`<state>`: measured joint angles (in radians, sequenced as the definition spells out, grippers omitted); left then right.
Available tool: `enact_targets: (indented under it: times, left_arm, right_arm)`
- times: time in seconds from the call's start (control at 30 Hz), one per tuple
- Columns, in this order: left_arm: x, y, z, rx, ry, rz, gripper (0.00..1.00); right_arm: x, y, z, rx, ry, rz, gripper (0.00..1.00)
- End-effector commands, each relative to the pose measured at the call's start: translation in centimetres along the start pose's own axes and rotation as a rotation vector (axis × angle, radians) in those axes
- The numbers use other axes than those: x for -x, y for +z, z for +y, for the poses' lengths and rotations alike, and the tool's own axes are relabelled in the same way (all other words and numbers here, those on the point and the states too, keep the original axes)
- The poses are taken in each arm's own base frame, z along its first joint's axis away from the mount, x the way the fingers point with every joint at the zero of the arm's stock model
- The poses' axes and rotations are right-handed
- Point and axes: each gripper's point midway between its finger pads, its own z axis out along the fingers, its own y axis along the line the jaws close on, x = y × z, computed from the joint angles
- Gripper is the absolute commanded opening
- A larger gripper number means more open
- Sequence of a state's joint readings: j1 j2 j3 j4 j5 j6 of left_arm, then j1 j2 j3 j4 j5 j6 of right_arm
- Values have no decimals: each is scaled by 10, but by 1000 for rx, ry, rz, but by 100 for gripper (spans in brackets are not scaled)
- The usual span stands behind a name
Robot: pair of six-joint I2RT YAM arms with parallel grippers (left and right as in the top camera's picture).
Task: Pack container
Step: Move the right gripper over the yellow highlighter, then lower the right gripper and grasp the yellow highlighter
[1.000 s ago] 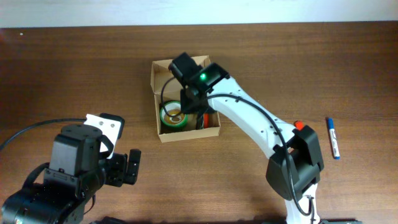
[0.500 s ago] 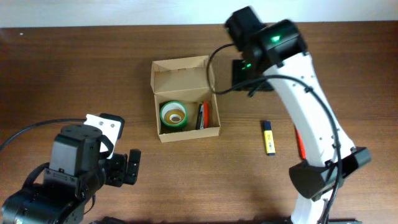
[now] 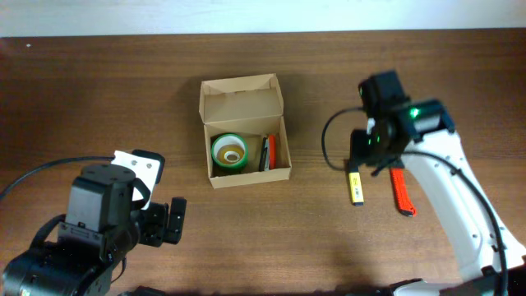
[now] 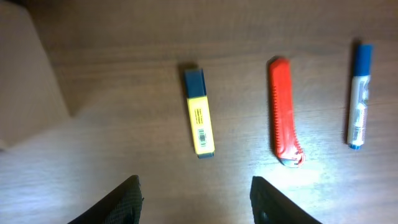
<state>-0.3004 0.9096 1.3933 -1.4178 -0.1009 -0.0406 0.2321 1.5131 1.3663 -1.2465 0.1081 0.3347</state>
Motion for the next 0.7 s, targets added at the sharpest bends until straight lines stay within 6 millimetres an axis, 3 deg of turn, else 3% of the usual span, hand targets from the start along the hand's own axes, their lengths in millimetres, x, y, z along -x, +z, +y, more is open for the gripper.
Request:
enact_targets:
  times: [0.0,0.3,0.67]
  left_arm:
    - [0,-1,-1,-9,17,-3,100]
    - [0,-1,-1,-9,17,-3,100]
    - [0,-1,-1,-9,17,-4,100]
  right_arm:
    - [-17,22,-2,2,-16,36,56]
    - [-18,83,1,4,-62,-22,60]
    - [-35,145,3,-48,-81,149,59]
